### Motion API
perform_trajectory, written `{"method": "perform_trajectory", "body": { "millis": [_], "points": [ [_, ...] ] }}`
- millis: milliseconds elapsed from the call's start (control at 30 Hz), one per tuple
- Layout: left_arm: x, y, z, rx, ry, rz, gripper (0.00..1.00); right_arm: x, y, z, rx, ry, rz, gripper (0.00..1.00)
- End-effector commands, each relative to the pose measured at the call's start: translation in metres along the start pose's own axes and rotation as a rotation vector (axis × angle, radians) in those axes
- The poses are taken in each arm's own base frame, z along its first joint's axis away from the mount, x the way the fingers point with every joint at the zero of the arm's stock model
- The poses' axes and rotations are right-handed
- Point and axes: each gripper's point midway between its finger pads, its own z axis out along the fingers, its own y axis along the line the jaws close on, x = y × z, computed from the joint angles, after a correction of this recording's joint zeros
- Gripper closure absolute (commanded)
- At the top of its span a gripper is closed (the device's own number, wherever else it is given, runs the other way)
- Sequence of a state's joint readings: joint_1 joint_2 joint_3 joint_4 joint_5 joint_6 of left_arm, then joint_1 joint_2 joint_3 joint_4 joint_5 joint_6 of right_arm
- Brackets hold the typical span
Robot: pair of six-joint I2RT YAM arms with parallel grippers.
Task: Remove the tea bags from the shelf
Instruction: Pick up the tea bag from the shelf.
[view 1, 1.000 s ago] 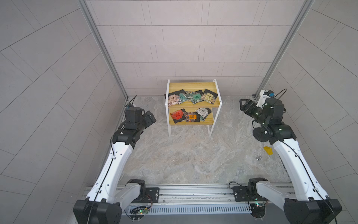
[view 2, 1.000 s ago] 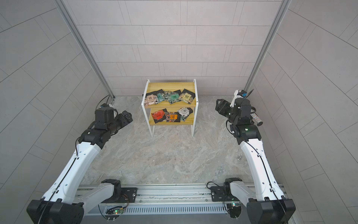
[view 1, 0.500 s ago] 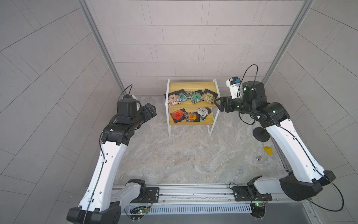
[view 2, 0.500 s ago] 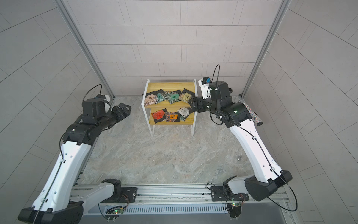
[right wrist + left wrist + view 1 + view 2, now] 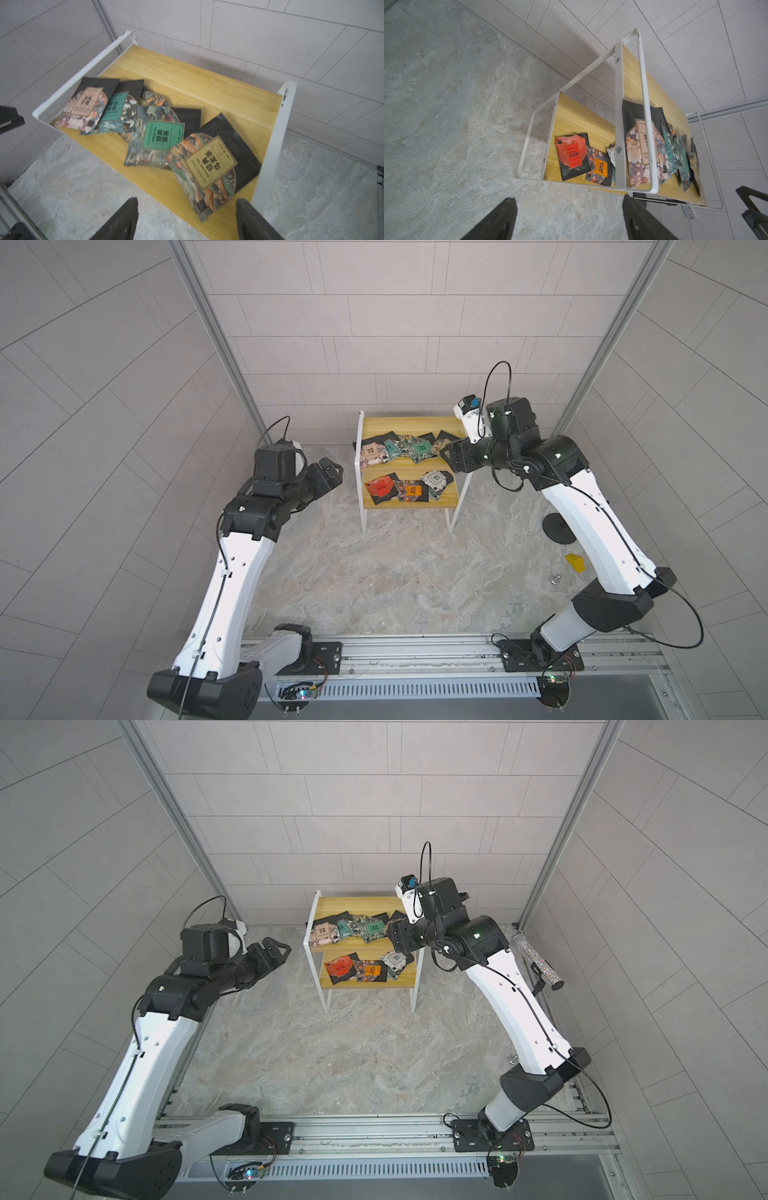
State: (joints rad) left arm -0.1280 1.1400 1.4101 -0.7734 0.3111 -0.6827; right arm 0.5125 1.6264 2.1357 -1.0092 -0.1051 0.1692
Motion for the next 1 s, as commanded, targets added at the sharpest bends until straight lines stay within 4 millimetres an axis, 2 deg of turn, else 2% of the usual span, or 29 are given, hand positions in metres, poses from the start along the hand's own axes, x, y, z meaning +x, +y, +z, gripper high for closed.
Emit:
{"method": "perform_trajectory", "body": {
  "millis": [0,133,367,967],
  "points": [
    [0.000,-0.011,-0.004,0.035,0.016,-0.001,0.12,0.004,-0.007,0.010,0.076,0.069,0.025,0.25],
    [0.001,-0.011,-0.004,0.038,0.016,0.002,0.12,0.001,-0.011,0.024,0.126,0.113,0.045,0.26],
    [0.005,-0.010,-0.001,0.040,0.036,-0.009,0.12,0.003,-0.015,0.045,0.165,0.146,0.097,0.21],
    [0.013,0.000,0.010,0.018,0.065,-0.034,0.12,0.028,-0.008,0.072,0.185,0.242,0.082,0.21]
  ]
}}
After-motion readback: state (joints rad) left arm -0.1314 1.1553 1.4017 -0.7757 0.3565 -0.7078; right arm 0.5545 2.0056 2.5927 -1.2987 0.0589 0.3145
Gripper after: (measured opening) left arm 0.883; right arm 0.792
